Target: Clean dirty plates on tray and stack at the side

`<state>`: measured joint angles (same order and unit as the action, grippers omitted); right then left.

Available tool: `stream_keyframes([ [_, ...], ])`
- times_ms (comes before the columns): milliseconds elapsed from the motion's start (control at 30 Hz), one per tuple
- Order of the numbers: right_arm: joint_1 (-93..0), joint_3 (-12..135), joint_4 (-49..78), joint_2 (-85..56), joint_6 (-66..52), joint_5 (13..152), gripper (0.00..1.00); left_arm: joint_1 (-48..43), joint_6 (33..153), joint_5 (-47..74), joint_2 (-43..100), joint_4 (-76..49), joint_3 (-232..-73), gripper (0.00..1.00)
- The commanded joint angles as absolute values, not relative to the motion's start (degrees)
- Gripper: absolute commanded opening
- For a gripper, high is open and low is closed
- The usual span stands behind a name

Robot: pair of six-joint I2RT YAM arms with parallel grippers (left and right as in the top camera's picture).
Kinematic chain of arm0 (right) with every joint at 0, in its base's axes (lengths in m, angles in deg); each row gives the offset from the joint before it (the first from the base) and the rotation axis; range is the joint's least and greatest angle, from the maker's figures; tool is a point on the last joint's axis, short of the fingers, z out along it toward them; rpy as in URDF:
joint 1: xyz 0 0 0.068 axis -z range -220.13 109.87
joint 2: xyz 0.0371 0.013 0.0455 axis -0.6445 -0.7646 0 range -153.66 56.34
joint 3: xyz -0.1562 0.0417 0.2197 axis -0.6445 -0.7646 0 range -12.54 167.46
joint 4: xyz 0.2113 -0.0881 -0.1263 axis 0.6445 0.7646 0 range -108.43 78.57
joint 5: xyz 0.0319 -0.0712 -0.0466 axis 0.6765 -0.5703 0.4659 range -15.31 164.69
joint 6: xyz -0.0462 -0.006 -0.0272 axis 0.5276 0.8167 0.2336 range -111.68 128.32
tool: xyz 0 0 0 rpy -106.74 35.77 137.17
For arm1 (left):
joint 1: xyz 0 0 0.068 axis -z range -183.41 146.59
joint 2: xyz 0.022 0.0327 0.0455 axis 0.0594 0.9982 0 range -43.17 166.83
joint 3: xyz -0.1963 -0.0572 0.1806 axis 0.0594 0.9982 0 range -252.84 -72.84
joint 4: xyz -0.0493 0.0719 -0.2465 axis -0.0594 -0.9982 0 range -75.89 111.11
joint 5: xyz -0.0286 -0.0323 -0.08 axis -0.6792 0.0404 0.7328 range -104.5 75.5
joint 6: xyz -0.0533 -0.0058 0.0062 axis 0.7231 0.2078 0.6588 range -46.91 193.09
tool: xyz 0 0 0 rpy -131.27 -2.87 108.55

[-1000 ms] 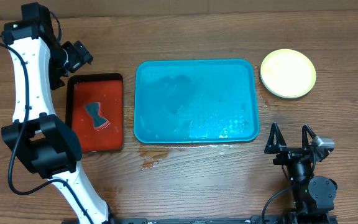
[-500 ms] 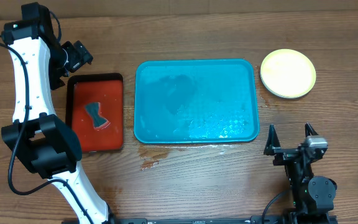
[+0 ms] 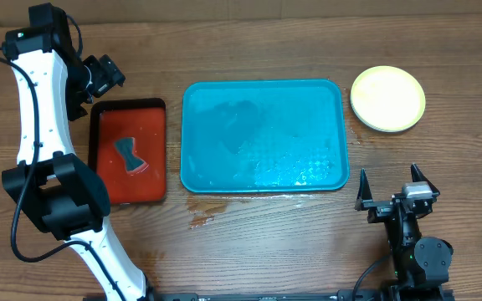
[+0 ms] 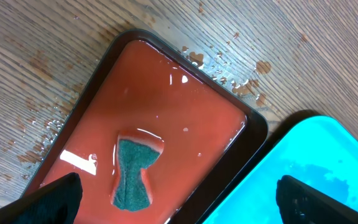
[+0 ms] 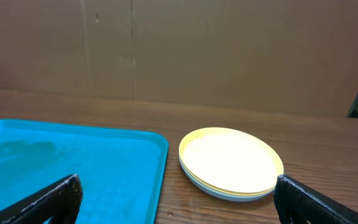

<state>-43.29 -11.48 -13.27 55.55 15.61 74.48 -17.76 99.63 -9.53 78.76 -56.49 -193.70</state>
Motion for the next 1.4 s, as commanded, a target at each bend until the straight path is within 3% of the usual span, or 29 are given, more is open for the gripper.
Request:
stream_keyframes([
  [0, -43.7, -12.07, -13.57, 56.18, 15.41, 74.74, 1.0, -17.63, 98.56, -9.09, 77.8, -56.45, -194.45, 1.0],
  [1033, -43.7, -12.07, -13.59, 56.18, 15.41, 74.74, 1.0, -17.65, 97.62, -9.57, 77.65, -59.47, -194.45, 1.0],
  [1367, -43.7, -12.07, -13.57, 56.18, 15.41, 74.74, 1.0, -8.36, 72.18, -9.57, 62.33, -53.06, -189.62, 1.0],
])
